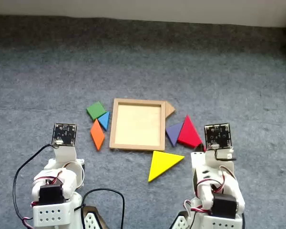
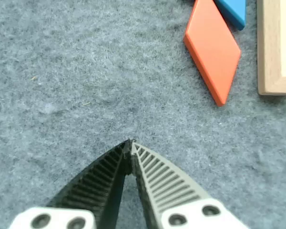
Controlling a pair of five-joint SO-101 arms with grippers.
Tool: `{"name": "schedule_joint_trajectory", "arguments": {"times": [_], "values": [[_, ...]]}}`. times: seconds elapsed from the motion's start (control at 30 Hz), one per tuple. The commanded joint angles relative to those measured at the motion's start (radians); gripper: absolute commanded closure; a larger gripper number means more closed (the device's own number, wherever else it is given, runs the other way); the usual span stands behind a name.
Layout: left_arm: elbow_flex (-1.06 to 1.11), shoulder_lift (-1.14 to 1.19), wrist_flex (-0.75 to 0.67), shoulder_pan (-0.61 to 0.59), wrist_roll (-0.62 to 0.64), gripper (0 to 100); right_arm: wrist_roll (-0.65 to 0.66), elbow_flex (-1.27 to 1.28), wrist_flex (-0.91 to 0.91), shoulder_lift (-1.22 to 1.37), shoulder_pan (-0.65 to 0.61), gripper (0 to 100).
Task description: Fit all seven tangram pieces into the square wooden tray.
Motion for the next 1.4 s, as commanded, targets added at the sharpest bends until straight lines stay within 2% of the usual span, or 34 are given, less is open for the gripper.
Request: {"name": "schedule_joint_trajectory", "arguments": {"times": [0.0, 0.17, 0.47, 0.73, 1.1, 1.37], "values": [[0.021, -0.008, 0.006, -0.005, 0.006, 99, 0.012, -0.131, 0.008, 0.059, -0.068, 91.0], [0.021, -0.008, 0.006, -0.005, 0.006, 99, 0.006, -0.300, 0.013, 0.384, -0.114, 85.4], [0.021, -0.008, 0.006, -0.005, 0.006, 99, 0.006, -0.593, 0.008, 1.004, -0.180, 69.1], [0.021, -0.008, 0.006, -0.005, 0.006, 99, 0.005, -0.794, -0.002, 1.408, -0.249, 68.7], [0.021, -0.008, 0.006, -0.005, 0.006, 99, 0.005, -0.914, -0.159, 1.748, -0.242, 68.7], [0.021, -0.008, 0.006, -0.005, 0.006, 99, 0.005, -1.010, -0.188, 1.914, -0.134, 68.7]]}}
